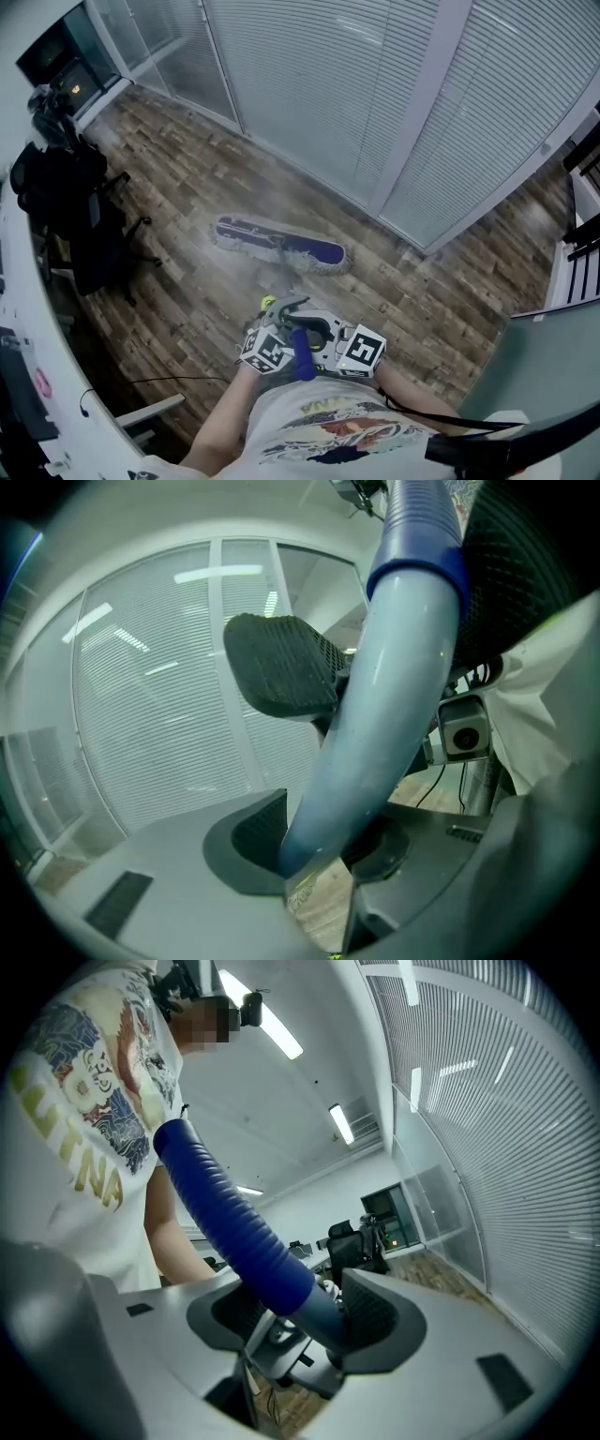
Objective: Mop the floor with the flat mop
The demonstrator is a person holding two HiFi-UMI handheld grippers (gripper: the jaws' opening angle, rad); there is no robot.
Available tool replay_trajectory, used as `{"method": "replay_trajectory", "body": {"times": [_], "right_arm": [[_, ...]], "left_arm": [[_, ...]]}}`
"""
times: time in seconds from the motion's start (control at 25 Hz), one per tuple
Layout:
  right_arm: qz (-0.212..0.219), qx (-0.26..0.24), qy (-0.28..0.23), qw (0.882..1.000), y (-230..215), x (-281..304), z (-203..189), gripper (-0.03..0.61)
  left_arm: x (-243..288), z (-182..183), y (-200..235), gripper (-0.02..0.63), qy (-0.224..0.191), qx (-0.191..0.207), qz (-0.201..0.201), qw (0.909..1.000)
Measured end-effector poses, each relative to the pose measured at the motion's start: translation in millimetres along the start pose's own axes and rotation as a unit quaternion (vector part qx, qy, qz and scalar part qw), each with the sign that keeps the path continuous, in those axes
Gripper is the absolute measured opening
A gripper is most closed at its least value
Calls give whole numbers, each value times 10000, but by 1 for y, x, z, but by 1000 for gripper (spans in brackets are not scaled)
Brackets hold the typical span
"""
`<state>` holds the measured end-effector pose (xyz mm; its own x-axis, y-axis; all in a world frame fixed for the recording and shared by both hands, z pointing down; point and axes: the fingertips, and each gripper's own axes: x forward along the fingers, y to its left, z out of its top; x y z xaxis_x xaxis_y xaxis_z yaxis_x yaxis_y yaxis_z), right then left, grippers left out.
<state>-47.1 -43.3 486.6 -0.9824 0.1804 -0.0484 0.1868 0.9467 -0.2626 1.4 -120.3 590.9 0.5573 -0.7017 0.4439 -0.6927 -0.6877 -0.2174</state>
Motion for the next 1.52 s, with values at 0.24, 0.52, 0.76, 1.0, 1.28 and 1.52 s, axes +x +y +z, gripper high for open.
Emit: {"method": "replay_trajectory", "body": {"times": [0.24, 0.52, 0.76, 1.0, 1.28, 1.52], "right_arm": [[154, -59, -28, 9999, -15, 4, 10, 239], [263, -106, -24, 9996, -44, 21, 12, 239], [209, -225, -75, 9995, -103, 62, 25, 241], [58, -124, 100, 9999, -182, 110, 30, 243], [-142, -76, 228, 9996, -294, 187, 42, 250], [-492, 25, 251, 9985, -380, 233, 45, 259]], "left_arm": [[5, 8, 18, 106, -52, -15, 22, 10000], [14, -3, 52, 106, -101, -111, 144, 9998], [22, -17, 122, 107, -173, -151, 142, 9996], [40, -42, 209, 112, -229, -91, 140, 9996], [58, -78, 340, 114, -334, -25, 178, 9993], [80, -106, 429, 115, -338, 56, 118, 9993]]}}
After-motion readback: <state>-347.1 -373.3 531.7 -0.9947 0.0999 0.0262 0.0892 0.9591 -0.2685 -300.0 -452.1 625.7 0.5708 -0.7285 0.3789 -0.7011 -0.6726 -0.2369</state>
